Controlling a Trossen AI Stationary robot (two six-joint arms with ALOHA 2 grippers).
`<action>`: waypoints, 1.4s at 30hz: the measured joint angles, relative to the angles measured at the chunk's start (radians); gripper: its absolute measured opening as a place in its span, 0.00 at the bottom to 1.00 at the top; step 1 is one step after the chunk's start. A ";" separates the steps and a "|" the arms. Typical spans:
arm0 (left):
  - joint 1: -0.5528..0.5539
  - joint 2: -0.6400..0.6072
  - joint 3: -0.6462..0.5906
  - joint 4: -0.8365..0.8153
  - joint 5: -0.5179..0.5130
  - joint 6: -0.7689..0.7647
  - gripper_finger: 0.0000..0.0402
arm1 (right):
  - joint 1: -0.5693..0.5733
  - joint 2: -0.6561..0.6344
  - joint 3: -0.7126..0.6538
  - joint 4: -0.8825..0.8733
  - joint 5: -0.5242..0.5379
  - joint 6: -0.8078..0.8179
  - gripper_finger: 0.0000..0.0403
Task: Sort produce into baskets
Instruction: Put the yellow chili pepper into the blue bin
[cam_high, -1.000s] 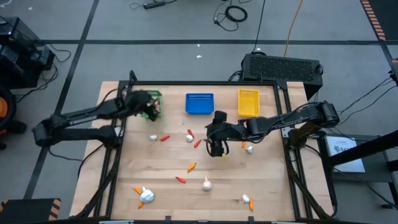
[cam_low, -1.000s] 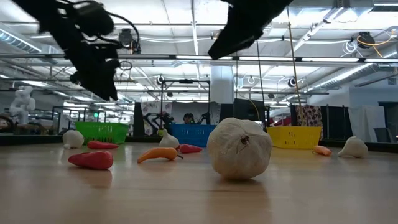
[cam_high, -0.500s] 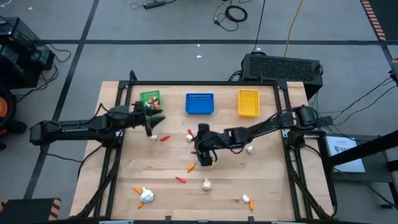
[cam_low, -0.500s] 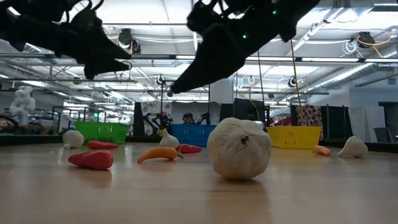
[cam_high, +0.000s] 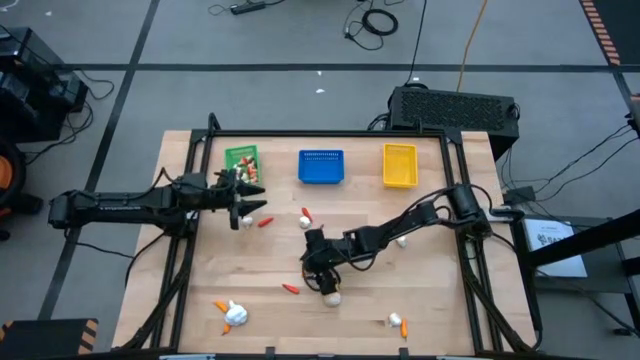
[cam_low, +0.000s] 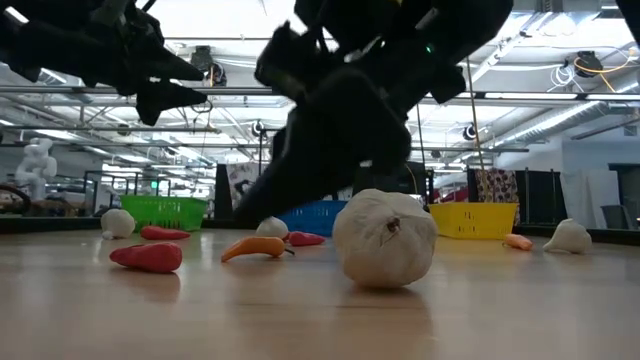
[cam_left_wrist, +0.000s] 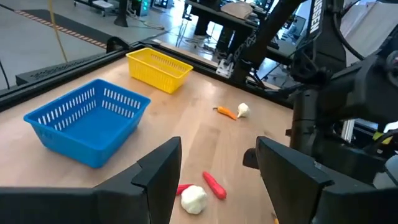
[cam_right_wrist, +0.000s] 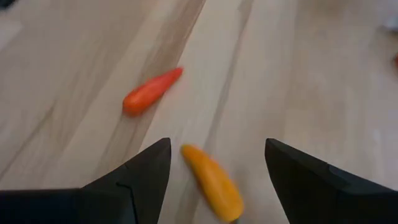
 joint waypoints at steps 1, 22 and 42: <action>-0.001 0.000 0.000 0.000 -0.001 0.000 0.53 | -0.001 0.003 0.000 -0.016 0.000 0.008 0.62; -0.001 0.000 0.000 -0.011 -0.017 0.026 0.53 | -0.010 0.039 0.004 -0.067 -0.012 0.018 0.41; -0.001 0.001 0.001 -0.078 -0.056 0.035 0.53 | -0.183 -0.227 0.000 -0.170 0.092 -0.189 0.07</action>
